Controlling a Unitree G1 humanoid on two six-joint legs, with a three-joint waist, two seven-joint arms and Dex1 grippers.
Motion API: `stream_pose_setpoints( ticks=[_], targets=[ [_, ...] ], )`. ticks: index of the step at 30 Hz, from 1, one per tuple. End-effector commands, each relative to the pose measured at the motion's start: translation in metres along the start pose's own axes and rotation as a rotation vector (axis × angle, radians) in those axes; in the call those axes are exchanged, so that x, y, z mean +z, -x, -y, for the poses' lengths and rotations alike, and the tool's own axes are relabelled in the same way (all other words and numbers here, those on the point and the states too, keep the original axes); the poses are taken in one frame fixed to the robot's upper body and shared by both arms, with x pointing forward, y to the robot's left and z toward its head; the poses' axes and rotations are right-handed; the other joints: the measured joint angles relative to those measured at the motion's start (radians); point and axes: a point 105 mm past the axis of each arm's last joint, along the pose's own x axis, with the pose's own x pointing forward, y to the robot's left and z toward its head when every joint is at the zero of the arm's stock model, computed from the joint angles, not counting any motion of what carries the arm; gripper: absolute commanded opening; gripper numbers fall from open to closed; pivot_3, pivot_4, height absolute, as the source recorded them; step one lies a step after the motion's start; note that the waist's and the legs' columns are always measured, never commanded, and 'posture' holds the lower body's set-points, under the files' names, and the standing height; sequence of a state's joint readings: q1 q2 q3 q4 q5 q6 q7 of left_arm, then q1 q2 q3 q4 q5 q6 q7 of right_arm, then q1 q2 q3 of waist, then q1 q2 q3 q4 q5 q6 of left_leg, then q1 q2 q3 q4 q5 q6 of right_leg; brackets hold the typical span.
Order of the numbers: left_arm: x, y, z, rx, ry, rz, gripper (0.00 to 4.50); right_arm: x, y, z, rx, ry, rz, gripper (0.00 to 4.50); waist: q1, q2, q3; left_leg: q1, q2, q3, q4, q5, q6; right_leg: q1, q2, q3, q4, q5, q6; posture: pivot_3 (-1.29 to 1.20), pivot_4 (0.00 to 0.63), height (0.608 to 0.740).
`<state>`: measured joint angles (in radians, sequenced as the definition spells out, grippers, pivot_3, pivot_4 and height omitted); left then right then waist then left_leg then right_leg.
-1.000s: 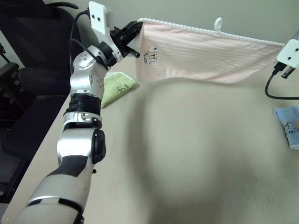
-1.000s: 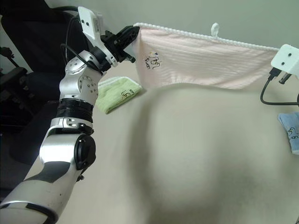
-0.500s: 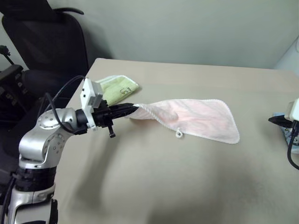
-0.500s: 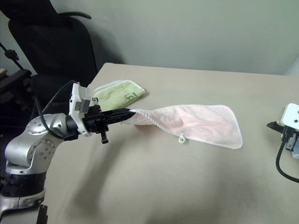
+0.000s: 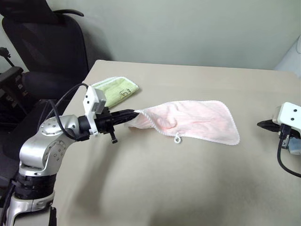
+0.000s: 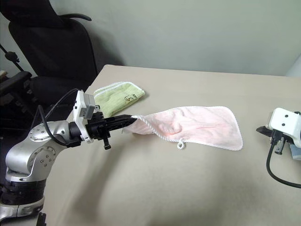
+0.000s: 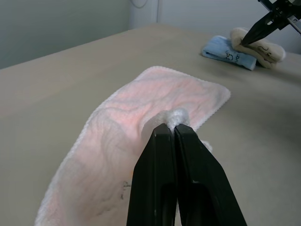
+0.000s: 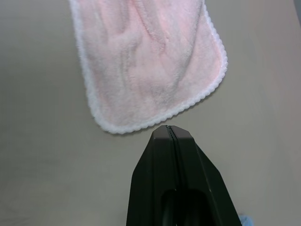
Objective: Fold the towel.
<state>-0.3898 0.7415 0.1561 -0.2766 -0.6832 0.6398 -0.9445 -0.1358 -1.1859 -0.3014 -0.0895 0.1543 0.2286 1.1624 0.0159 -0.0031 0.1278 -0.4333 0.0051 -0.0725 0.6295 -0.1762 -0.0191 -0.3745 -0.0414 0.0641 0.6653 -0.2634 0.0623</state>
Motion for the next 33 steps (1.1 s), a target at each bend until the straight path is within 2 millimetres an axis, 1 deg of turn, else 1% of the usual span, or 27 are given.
stream_pose_setpoints(
  ticks=[1,2,3,4,5,7,8,10,13,17,19,22,26,29,33],
  targets=[
    [0.010,-0.008,0.002,-0.017,-0.048,0.022,0.00,0.010,-0.030,-0.015,0.025,0.031,0.038,0.88,0.000,-0.001,-0.001,0.000,0.000,0.000,0.000,0.000,0.000,0.000,0.000,-0.001,0.000,0.000,0.000,0.00,0.150,0.740],
    [0.011,-0.009,0.002,-0.019,-0.049,0.023,0.00,0.010,-0.037,-0.020,0.041,0.047,0.037,1.29,0.000,-0.001,-0.001,-0.001,0.001,-0.001,0.000,-0.001,0.000,0.000,0.000,-0.002,0.000,0.000,0.001,0.00,0.150,0.740],
    [0.011,-0.010,0.002,-0.022,-0.049,0.023,0.00,0.010,-0.042,-0.024,0.055,0.061,0.038,1.55,-0.001,-0.001,0.000,-0.003,0.001,-0.001,0.000,-0.001,0.001,-0.002,0.000,-0.002,0.000,0.000,0.001,0.00,0.150,0.740],
    [0.011,-0.011,0.003,-0.023,-0.049,0.024,0.00,0.011,-0.045,-0.025,0.063,0.068,0.040,1.82,-0.001,0.000,0.000,-0.003,0.001,-0.001,0.000,-0.001,0.001,-0.003,0.000,-0.002,0.000,0.000,0.001,0.00,0.150,0.740],
    [0.011,-0.011,0.003,-0.023,-0.048,0.024,0.00,0.013,-0.048,-0.028,0.074,0.074,0.045,2.24,-0.001,0.000,0.000,-0.004,0.001,-0.001,0.000,-0.003,0.003,-0.003,-0.001,-0.002,0.000,0.000,0.001,0.00,0.150,0.740],
    [0.010,-0.012,0.003,-0.024,-0.047,0.023,0.00,0.014,-0.053,-0.031,0.091,0.092,0.048,2.92,0.000,0.000,0.000,-0.005,0.001,-0.001,0.000,-0.005,0.005,-0.004,-0.001,-0.002,-0.001,0.000,0.002,0.00,0.150,0.740],
    [0.010,-0.012,0.004,-0.025,-0.046,0.024,0.00,0.013,-0.056,-0.035,0.108,0.108,0.045,3.30,0.000,0.000,0.000,-0.006,0.001,-0.001,0.000,-0.006,0.005,-0.004,-0.001,-0.003,-0.002,0.000,0.002,0.00,0.150,0.740],
    [0.010,-0.012,0.004,-0.025,-0.045,0.025,0.00,0.009,-0.060,-0.041,0.133,0.123,0.035,3.89,0.000,0.000,0.000,-0.006,0.001,-0.001,0.000,-0.008,0.007,-0.003,-0.001,-0.003,-0.003,0.000,0.002,0.00,0.150,0.740],
    [0.010,-0.012,0.004,-0.022,-0.046,0.025,0.00,0.003,-0.064,-0.041,0.134,0.136,0.016,3.89,0.000,0.000,0.000,-0.005,0.001,-0.002,0.001,-0.009,0.010,-0.002,-0.001,-0.004,-0.003,0.000,0.002,0.00,0.150,0.740],
    [0.010,-0.010,0.004,-0.017,-0.046,0.025,0.00,-0.004,-0.064,-0.042,0.154,0.133,-0.001,3.89,-0.001,0.000,0.000,-0.005,0.001,-0.003,0.001,-0.009,0.010,-0.002,-0.001,-0.004,-0.002,0.000,0.001,0.00,0.150,0.740],
    [0.010,-0.010,0.004,-0.013,-0.046,0.025,0.00,-0.010,-0.063,-0.043,0.165,0.127,-0.018,3.89,-0.001,0.000,0.000,-0.004,0.001,-0.003,0.001,-0.010,0.010,-0.002,-0.001,-0.004,-0.002,0.001,0.001,0.00,0.150,0.740],
    [0.010,-0.010,0.004,-0.012,-0.045,0.026,0.00,-0.025,-0.063,-0.043,0.169,0.111,-0.064,3.89,-0.001,0.000,0.000,-0.004,0.001,-0.003,0.001,-0.010,0.010,-0.002,-0.001,-0.004,-0.002,0.001,0.000,0.00,0.150,0.740],
    [0.011,-0.011,0.003,-0.011,-0.046,0.027,0.00,-0.037,-0.066,-0.040,0.155,0.103,-0.096,3.89,-0.001,0.000,0.000,-0.003,0.001,-0.003,0.001,-0.009,0.009,-0.002,-0.001,-0.004,-0.002,0.002,-0.002,0.00,0.150,0.740],
    [0.011,-0.011,0.002,-0.010,-0.046,0.027,0.00,-0.042,-0.070,-0.038,0.147,0.104,-0.108,3.89,-0.001,0.000,0.000,-0.002,0.001,-0.003,0.001,-0.008,0.009,-0.002,-0.001,-0.004,-0.002,0.003,-0.003,0.00,0.150,0.740],
    [0.011,-0.012,0.001,-0.011,-0.047,0.028,0.00,-0.043,-0.077,-0.035,0.129,0.112,-0.106,3.89,-0.004,-0.001,0.000,-0.002,0.002,-0.003,0.001,-0.007,0.009,-0.002,-0.001,-0.004,-0.002,0.005,-0.006,0.00,0.150,0.740]
  ],
)
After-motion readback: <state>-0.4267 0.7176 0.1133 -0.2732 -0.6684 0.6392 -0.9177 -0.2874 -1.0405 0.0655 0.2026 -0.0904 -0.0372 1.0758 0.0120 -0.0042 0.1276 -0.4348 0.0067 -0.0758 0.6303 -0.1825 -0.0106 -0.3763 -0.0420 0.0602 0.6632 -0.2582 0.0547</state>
